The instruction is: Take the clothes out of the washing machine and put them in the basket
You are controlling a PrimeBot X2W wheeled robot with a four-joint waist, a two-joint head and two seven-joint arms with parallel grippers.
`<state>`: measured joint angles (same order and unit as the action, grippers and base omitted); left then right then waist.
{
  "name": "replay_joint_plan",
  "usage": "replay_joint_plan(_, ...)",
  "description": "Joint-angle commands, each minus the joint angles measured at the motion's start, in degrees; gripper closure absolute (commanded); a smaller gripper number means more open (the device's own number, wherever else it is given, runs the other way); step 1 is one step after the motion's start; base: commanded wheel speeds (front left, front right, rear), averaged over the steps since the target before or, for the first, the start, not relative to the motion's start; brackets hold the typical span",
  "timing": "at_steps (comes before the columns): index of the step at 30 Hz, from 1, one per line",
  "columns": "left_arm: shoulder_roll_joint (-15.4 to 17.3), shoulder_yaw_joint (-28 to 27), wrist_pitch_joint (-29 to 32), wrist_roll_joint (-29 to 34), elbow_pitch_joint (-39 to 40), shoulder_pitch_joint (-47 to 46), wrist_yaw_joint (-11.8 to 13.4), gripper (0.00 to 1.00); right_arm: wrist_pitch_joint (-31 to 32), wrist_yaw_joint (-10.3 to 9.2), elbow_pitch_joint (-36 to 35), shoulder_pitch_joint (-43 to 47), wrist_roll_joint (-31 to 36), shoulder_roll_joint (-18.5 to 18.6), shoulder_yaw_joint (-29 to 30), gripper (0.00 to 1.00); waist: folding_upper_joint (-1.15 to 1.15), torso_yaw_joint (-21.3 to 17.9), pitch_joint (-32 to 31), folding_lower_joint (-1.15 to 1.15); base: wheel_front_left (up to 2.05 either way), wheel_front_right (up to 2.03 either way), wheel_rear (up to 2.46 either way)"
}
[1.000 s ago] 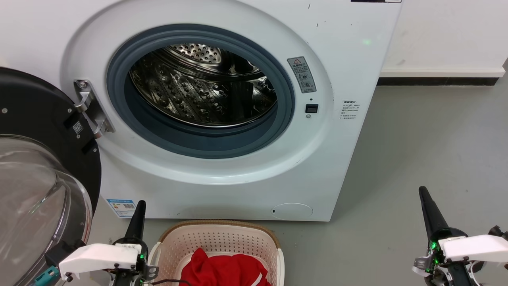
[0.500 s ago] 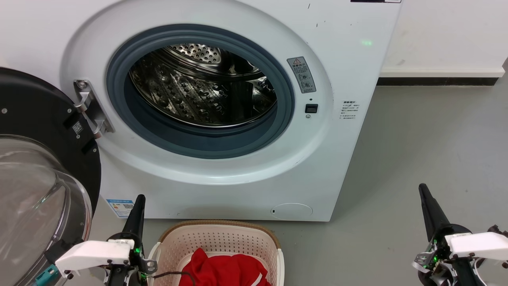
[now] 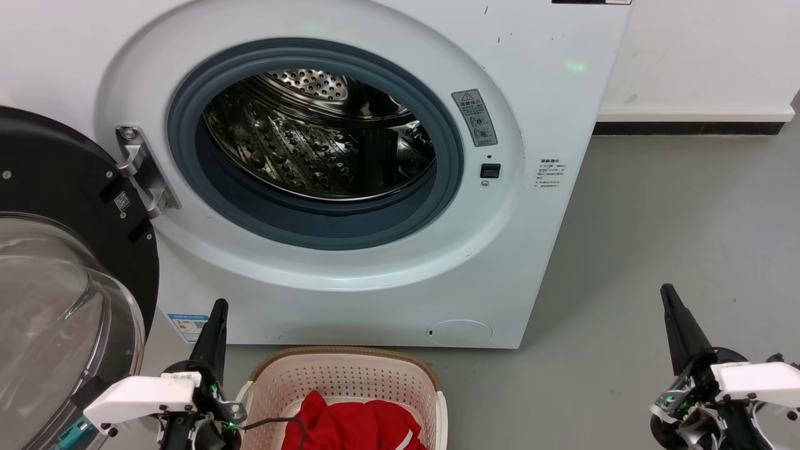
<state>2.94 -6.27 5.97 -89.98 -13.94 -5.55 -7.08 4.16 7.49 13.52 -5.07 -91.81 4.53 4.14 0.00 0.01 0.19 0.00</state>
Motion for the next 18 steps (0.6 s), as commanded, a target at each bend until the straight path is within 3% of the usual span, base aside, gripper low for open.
replay_joint_plan(1, -0.1, -0.3, 0.4, -0.8, -0.1, -0.8, -0.4, 1.0, 0.4, 0.0, 0.3, -1.3, -0.9, -0.1, 0.1, 1.0, 0.0, 0.0, 0.0, 0.0, 0.0, 0.0, 0.0)
replay_joint_plan(18, -0.1, -0.4, 0.8, -2.5, -0.2, -0.9, -0.6, 1.0, 1.1, 0.0, 0.5, -1.4, -2.1, -0.4, 0.6, 1.0, 0.0, 0.0, 0.0, 0.0, 0.0, 0.0, 0.0)
